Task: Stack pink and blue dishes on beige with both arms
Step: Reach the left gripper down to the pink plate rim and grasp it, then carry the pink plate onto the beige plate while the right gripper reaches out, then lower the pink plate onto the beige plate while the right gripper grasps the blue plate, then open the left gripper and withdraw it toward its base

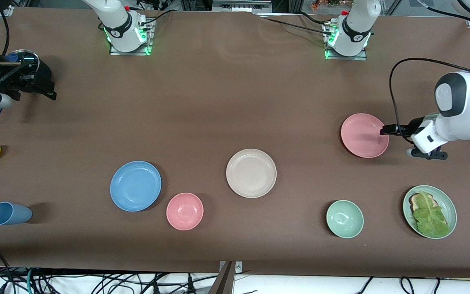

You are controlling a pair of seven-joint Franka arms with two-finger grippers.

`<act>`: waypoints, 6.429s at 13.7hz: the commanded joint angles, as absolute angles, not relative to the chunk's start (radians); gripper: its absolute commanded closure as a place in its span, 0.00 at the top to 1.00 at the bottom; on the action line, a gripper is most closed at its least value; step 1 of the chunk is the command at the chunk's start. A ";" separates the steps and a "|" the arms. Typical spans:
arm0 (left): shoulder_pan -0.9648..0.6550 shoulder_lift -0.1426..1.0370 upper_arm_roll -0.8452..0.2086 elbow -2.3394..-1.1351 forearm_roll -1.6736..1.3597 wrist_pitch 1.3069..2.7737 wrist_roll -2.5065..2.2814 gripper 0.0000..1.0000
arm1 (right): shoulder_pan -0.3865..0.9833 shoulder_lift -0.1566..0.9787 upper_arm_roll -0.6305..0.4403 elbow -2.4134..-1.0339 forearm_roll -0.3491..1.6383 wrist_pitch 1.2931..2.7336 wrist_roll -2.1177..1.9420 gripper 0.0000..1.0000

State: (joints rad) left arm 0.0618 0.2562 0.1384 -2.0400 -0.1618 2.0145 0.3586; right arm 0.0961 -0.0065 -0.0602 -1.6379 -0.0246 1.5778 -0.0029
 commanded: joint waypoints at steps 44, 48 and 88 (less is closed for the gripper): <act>-0.269 0.388 0.123 -1.761 -0.454 1.933 -0.085 0.00 | 0.100 0.281 -0.066 -1.565 0.026 1.769 -0.018 1.00; -0.406 0.477 0.123 -1.694 -0.492 2.050 -0.290 0.00 | 0.087 0.402 -0.067 -1.568 0.029 1.902 -0.066 1.00; -0.266 0.594 0.249 -1.420 -0.356 1.763 0.139 1.00 | 0.117 0.767 -0.052 -1.554 0.075 2.342 -0.048 0.00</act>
